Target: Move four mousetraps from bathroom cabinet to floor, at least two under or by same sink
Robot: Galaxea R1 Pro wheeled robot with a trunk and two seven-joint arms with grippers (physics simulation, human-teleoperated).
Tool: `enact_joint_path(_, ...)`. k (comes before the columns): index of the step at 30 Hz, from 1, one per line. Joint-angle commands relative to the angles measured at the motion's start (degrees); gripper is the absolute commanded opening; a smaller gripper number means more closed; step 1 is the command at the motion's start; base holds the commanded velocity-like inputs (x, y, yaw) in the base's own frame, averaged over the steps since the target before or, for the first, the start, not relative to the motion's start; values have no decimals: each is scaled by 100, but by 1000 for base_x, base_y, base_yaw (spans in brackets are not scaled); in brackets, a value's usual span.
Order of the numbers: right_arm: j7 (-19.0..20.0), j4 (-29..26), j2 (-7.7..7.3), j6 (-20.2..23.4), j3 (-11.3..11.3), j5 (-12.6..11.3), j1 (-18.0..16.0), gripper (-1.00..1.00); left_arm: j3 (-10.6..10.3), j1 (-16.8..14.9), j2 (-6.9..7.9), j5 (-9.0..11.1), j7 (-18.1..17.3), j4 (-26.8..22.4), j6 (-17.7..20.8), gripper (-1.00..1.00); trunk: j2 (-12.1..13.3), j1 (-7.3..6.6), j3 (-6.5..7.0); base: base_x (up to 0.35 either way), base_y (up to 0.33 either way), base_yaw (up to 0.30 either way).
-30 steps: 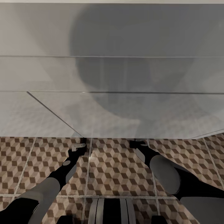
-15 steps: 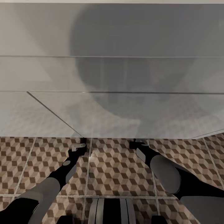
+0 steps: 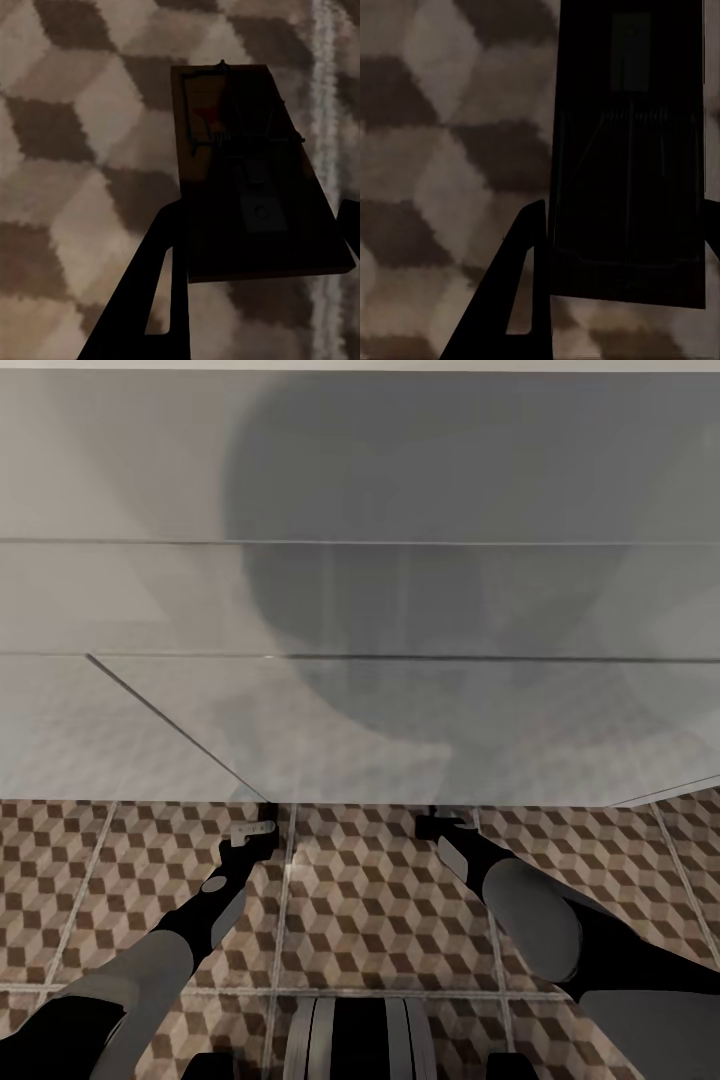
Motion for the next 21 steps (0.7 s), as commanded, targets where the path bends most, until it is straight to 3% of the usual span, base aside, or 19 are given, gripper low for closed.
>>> enact_joint_path(1,-11,-7,4,44,-40,52,-1,-100,-51,-1,4,25,49,2,-19,-100,-1,-1,-3,0,0,0)
enact_joint_path(21,12,5,-22,200,-40,52,-1,-100,-51,-4,-4,24,49,2,-18,-100,-1,-1,-3,0,0,0)
